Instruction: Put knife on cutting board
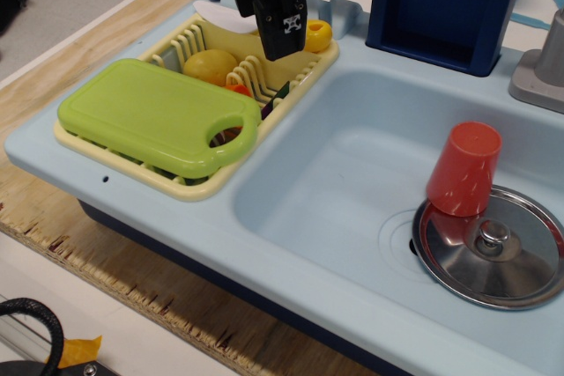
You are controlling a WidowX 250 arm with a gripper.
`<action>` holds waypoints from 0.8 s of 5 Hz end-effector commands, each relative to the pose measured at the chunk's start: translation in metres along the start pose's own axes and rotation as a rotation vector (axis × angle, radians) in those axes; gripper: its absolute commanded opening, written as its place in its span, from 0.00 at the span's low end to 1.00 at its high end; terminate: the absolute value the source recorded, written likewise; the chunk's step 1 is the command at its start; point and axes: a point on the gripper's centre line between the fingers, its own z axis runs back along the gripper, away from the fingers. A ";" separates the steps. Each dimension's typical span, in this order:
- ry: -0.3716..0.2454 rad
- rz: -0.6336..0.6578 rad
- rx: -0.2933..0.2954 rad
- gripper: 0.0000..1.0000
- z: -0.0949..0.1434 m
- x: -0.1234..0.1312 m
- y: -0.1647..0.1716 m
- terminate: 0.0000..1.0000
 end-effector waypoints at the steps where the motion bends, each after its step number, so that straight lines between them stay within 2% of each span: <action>1: -0.058 -0.132 0.032 1.00 0.000 0.012 0.014 0.00; 3: -0.093 -0.187 0.030 1.00 -0.012 0.020 0.025 0.00; 4: -0.099 -0.172 0.000 1.00 -0.020 0.020 0.027 0.00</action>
